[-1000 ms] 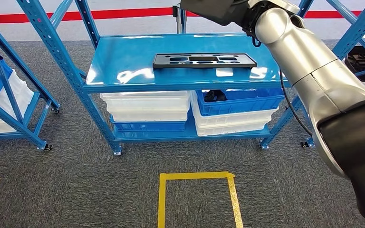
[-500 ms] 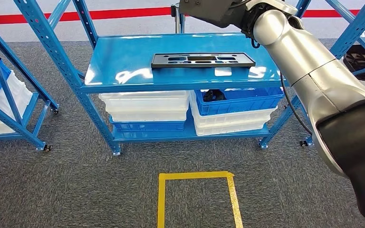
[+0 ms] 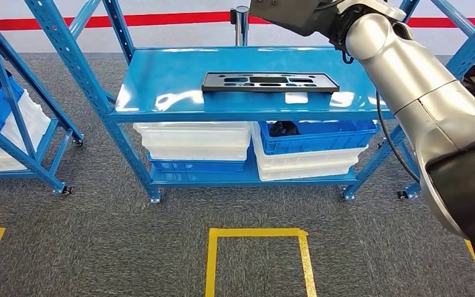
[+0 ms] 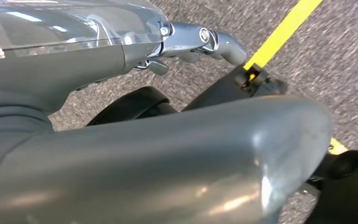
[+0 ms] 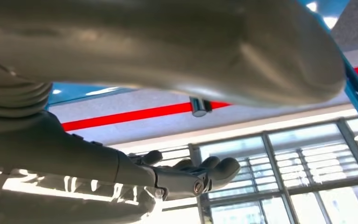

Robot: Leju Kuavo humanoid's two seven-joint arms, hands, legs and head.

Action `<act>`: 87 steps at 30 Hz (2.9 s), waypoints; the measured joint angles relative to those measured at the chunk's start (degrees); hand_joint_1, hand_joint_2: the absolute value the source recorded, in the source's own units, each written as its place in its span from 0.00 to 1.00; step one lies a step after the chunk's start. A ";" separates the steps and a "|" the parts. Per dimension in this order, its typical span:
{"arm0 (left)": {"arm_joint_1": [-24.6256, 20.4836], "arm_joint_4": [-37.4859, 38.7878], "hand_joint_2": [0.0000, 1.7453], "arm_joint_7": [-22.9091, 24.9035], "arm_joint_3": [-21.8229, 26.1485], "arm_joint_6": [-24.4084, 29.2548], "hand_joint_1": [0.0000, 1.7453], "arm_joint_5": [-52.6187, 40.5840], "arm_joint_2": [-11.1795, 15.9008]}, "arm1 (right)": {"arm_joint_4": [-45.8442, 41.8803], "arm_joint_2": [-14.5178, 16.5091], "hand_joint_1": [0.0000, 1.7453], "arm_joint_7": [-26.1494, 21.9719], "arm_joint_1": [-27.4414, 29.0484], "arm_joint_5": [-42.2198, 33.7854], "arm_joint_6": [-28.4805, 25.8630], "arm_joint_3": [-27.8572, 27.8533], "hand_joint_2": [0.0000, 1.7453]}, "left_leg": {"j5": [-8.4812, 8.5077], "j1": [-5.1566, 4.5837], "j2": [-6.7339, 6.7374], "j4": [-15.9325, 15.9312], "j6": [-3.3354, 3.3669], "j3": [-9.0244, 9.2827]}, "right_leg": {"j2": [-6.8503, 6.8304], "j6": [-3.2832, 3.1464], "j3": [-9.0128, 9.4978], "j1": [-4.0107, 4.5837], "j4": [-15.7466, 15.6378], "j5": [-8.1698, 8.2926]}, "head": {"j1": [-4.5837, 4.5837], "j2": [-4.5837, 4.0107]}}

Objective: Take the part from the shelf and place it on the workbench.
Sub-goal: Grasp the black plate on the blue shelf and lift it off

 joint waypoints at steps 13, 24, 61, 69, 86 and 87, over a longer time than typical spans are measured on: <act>-0.05 0.09 0.00 -0.01 0.00 0.06 0.00 -0.10 -0.10 | -0.13 -0.39 0.00 0.05 0.51 0.01 0.00 0.41 0.00 | 0.47 0.15 0.33 8.39 -1.62 -8.21 | 0.34 -2.69 5.94 -0.11 -1.24 -3.79 | -3.04 0.00; -0.28 0.31 0.00 -0.03 0.00 0.40 0.00 -0.33 -0.36 | -1.12 -1.40 0.00 0.10 0.46 0.07 0.03 0.35 0.00 | 4.16 -0.12 0.24 0.08 0.63 -5.12 | 0.45 -0.46 -0.33 -0.13 11.24 -11.34 | -2.10 0.00; -0.61 0.33 0.00 0.87 0.00 0.62 0.00 -0.46 -0.56 | -1.87 -2.67 0.00 0.25 0.81 0.37 0.55 2.23 0.00 | 0.74 0.11 -0.32 0.95 -0.18 -1.86 | 0.67 -0.71 -1.23 -0.08 2.83 -0.65 | 0.13 0.00; -0.56 0.33 0.00 1.02 0.00 0.47 0.00 -0.37 -0.56 | -2.01 -2.85 0.00 0.33 0.54 0.21 0.62 2.64 0.00 | -3.45 0.08 0.29 8.87 -1.97 -4.96 | 0.87 -2.83 1.44 -0.22 -0.52 -1.06 | -1.72 0.00; -0.43 0.36 0.00 1.02 0.00 0.45 0.00 -0.38 -0.60 | -2.03 -3.12 0.00 0.47 0.66 0.09 0.80 3.03 0.00 | -0.06 -0.14 0.10 0.01 0.90 -0.12 | 0.87 -0.58 -3.01 0.00 12.73 -8.09 | -1.88 0.00; -0.35 0.36 0.00 1.02 0.00 0.45 0.00 -0.38 -0.61 | -2.03 -3.22 0.00 0.49 0.99 0.09 0.81 3.05 0.00 | -0.60 -0.14 0.03 0.01 0.92 0.51 | 0.86 -0.53 -4.86 -0.02 14.30 -8.29 | -1.57 0.00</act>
